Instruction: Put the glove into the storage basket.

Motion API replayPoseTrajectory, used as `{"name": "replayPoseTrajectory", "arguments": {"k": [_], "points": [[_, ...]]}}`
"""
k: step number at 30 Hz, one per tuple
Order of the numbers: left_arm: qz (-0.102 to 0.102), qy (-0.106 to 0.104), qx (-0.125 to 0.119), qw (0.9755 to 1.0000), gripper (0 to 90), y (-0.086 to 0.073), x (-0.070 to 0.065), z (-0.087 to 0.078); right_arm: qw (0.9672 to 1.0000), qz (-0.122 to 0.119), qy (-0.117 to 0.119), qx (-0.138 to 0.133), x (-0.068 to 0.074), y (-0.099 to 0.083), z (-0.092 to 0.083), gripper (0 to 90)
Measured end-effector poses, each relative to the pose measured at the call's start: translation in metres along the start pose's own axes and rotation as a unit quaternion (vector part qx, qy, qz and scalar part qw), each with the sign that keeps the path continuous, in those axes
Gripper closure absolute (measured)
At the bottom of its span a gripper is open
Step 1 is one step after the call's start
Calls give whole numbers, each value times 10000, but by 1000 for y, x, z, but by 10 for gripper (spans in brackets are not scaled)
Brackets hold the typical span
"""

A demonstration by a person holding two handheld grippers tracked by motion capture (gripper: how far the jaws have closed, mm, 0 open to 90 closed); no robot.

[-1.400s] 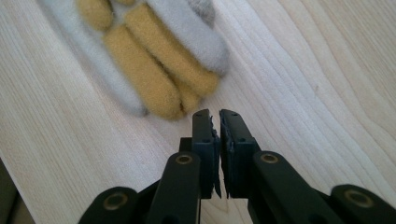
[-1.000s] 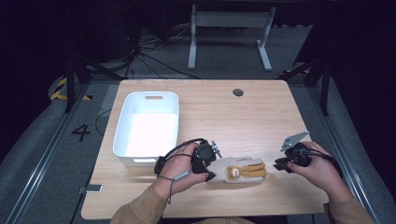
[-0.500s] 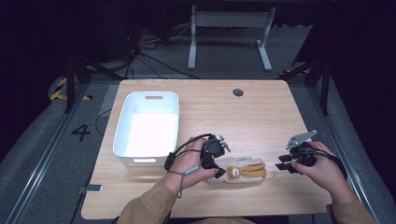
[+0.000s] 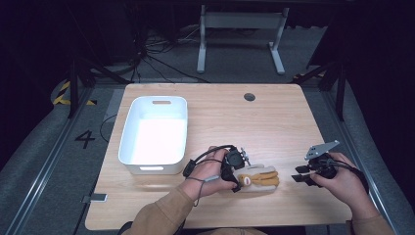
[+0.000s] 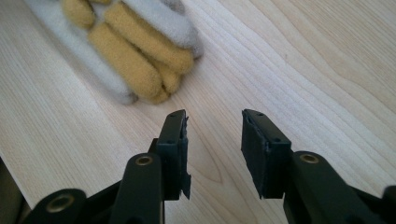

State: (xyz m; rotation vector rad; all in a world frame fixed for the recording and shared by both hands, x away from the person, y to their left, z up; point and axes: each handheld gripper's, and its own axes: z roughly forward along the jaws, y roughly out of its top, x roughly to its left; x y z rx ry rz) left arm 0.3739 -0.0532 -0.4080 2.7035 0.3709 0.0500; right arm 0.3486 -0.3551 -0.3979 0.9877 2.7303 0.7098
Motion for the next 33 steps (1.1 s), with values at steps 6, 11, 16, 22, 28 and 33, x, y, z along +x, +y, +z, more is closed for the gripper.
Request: {"name": "replayPoseTrajectory", "arguments": {"k": [6,11,16,22,28,33], "points": [[105,-108,-30,9999,185,3,0,9,10000,18,-13,-72,0,-3,-1,590],[245,-120,117,9996,167,5,-2,15,9999,12,-1,-105,0,-3,1,579],[335,-159,164,9992,160,6,-1,22,10000,17,35,-87,1,-2,4,564],[305,-167,244,9991,157,6,0,29,9999,2,40,-101,2,-2,6,554],[332,-142,299,9989,152,7,0,34,9999,-1,62,-107,2,-2,7,550],[329,-120,393,9986,141,7,-1,38,9999,-3,58,-120,2,-2,8,548]]}}
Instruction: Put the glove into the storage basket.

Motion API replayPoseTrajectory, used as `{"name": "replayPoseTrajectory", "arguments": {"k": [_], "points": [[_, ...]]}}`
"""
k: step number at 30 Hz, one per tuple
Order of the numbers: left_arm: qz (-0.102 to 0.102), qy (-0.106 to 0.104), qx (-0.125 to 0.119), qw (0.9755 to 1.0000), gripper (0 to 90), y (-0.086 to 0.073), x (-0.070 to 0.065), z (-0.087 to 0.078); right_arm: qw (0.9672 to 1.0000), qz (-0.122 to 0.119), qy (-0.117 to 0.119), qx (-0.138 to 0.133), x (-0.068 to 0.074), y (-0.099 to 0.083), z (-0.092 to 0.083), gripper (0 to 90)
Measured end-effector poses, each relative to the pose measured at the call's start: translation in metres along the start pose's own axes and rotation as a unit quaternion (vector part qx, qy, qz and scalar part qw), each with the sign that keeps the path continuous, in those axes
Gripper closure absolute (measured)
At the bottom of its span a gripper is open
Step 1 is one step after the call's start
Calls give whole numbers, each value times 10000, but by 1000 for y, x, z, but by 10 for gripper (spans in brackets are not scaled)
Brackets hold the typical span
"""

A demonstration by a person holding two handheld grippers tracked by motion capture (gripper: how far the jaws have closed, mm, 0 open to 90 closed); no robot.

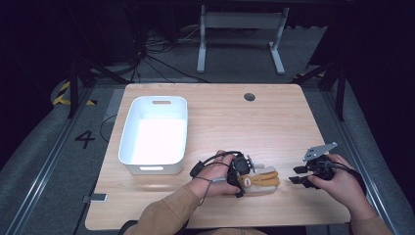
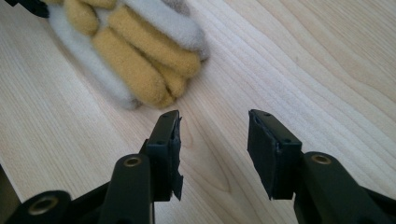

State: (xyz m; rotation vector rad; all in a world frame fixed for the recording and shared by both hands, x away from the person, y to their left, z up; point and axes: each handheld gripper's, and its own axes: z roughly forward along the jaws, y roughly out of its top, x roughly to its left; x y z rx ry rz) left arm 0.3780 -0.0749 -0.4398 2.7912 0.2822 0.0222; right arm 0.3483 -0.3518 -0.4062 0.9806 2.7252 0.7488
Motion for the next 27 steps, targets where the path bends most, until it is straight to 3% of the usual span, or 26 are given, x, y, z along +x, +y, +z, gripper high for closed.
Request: {"name": "replayPoseTrajectory", "arguments": {"k": [11,19,27], "points": [[63,66,68,9999,107,2,-1,4,10000,1,40,42,1,0,3,546],[42,31,-53,10000,176,0,3,2,10000,14,40,20,1,1,3,543],[140,26,-118,9998,406,0,-1,-3,10000,18,52,43,2,1,4,544]]}}
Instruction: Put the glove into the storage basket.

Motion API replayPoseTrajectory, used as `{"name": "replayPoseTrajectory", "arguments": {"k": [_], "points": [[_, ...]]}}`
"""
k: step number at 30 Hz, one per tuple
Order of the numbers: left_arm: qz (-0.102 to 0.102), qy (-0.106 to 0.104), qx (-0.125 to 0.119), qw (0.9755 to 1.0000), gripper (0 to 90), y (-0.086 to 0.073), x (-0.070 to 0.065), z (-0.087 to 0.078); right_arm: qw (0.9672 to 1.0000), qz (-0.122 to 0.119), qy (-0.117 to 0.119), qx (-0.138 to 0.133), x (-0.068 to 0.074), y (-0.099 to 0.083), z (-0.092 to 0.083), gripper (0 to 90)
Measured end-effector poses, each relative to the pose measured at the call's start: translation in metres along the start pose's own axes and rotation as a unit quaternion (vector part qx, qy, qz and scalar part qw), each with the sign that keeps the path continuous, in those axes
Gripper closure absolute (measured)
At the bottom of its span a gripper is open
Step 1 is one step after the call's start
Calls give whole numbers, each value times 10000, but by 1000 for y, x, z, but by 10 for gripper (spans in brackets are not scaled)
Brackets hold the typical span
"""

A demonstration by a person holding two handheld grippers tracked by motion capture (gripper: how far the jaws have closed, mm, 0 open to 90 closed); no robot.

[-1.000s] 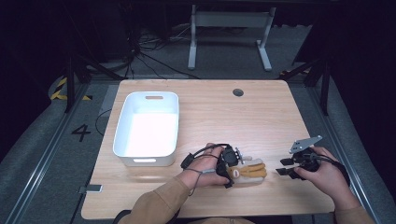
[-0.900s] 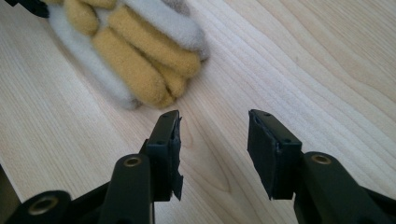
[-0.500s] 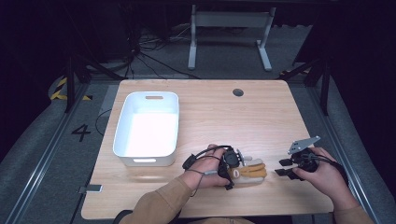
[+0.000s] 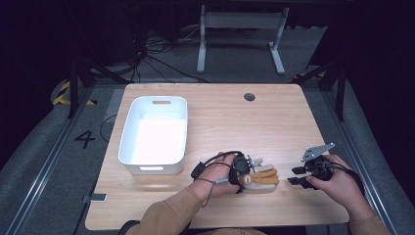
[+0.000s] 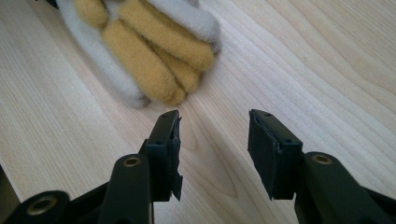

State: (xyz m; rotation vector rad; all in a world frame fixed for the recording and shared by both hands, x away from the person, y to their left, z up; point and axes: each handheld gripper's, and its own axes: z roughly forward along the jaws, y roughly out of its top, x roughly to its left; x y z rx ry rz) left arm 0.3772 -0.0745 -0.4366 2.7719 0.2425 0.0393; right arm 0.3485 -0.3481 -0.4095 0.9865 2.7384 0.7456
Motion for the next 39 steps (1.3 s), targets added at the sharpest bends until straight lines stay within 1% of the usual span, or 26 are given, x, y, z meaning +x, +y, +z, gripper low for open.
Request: {"name": "replayPoseTrajectory", "arguments": {"k": [1,5,8,12,15,16,20,21,23,24,27,28,29,30,31,32,35,37,39], "points": [[-75,2,34,10000,436,1,-2,-1,10000,11,11,19,0,0,0,544],[-112,22,-37,9999,543,0,-3,-1,10000,4,17,14,2,1,2,544],[-153,49,-75,9998,596,-2,-2,-2,10000,-9,13,-1,2,2,1,545],[-167,86,-27,9998,661,-1,-3,-3,10000,7,0,-20,2,1,1,546],[-229,116,17,9997,708,0,-5,-3,10000,14,4,-26,2,1,1,548],[-225,132,9,9997,716,0,-5,-3,10000,20,0,-26,2,1,1,548],[-328,125,33,9994,733,1,-6,-3,10000,-4,11,-54,1,1,0,549],[-340,123,69,9993,734,2,-5,-3,10000,9,1,-61,1,1,0,549],[-430,112,84,9990,736,3,-5,-5,10000,12,-6,-72,0,1,0,549],[-506,74,79,9987,737,2,-6,-6,10000,19,6,-78,-1,2,0,549],[-579,54,105,9983,742,2,-6,-10,10000,-2,6,-86,-3,3,0,549],[-599,81,50,9982,742,1,-6,-12,9999,-14,-13,-110,-4,4,0,549],[-628,49,66,9980,743,1,-6,-15,9999,-18,-11,-100,-4,5,1,548],[-683,61,13,9976,742,0,-6,-19,9999,-5,-11,-102,-4,6,1,548],[-721,47,2,9974,743,0,-6,-22,9999,-48,-2,-109,-5,7,2,548],[-841,12,-42,9964,743,-1,-5,-26,9999,-40,0,-110,-5,8,2,548],[-945,-121,-229,9952,739,-4,-2,-38,9999,-74,20,-108,-6,12,4,548],[-1055,-97,-282,9940,739,-6,0,-45,9999,-61,42,-99,-7,13,5,548],[-1118,-101,-301,9932,739,-8,1,-50,9999,-55,64,-93,-8,15,6,548]]}}
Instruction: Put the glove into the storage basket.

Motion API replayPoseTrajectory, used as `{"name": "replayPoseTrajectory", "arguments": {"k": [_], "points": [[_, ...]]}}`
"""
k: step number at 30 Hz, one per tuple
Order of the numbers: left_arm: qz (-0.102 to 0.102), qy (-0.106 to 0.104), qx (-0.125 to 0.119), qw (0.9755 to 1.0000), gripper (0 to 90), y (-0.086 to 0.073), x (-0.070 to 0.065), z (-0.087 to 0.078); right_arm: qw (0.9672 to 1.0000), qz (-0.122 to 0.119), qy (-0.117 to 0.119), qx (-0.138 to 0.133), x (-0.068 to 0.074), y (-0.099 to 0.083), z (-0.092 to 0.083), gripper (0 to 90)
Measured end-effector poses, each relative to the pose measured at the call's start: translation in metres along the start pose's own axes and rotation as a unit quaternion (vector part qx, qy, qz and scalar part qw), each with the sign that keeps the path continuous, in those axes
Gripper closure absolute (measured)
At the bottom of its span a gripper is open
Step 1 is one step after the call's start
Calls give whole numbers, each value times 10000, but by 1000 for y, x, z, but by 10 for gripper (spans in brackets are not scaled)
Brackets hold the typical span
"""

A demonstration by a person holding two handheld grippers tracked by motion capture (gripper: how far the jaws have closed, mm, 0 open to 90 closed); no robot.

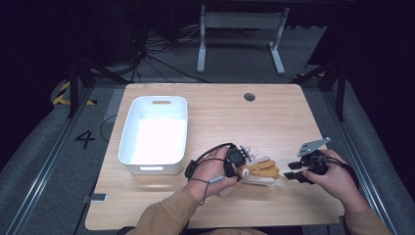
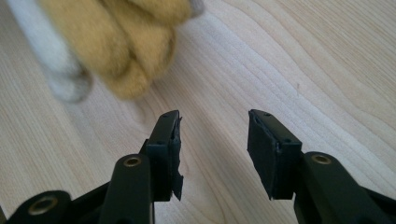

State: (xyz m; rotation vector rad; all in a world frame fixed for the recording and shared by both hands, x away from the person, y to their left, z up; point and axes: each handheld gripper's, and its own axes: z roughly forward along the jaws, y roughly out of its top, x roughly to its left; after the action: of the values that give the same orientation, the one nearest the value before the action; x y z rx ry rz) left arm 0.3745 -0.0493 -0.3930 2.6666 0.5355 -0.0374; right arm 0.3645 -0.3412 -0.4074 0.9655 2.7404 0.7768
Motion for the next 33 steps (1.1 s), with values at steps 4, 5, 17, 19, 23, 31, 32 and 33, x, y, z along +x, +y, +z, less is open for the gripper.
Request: {"name": "replayPoseTrajectory", "arguments": {"k": [4,5,17,19,23,31,32,33], "points": [[-161,84,-24,9998,739,-3,4,-13,10000,3,30,11,-3,3,2,550],[-196,83,-40,9998,739,-4,5,-16,10000,18,39,21,-4,5,3,551],[-860,174,-304,9957,737,-14,23,-51,9997,196,159,38,-21,9,15,560],[-1011,171,-393,9940,736,-17,27,-58,9996,208,161,31,-23,11,16,560],[-1316,20,-534,9899,733,-21,33,-69,9994,278,189,-11,-24,12,18,556],[-1589,266,-586,9852,732,-25,48,-95,9989,385,232,-118,-29,10,18,555],[-1611,293,-590,9847,732,-25,49,-97,9989,404,228,-120,-29,10,18,555],[-1614,324,-589,9846,732,-25,51,-100,9988,418,226,-127,-29,9,18,555]]}}
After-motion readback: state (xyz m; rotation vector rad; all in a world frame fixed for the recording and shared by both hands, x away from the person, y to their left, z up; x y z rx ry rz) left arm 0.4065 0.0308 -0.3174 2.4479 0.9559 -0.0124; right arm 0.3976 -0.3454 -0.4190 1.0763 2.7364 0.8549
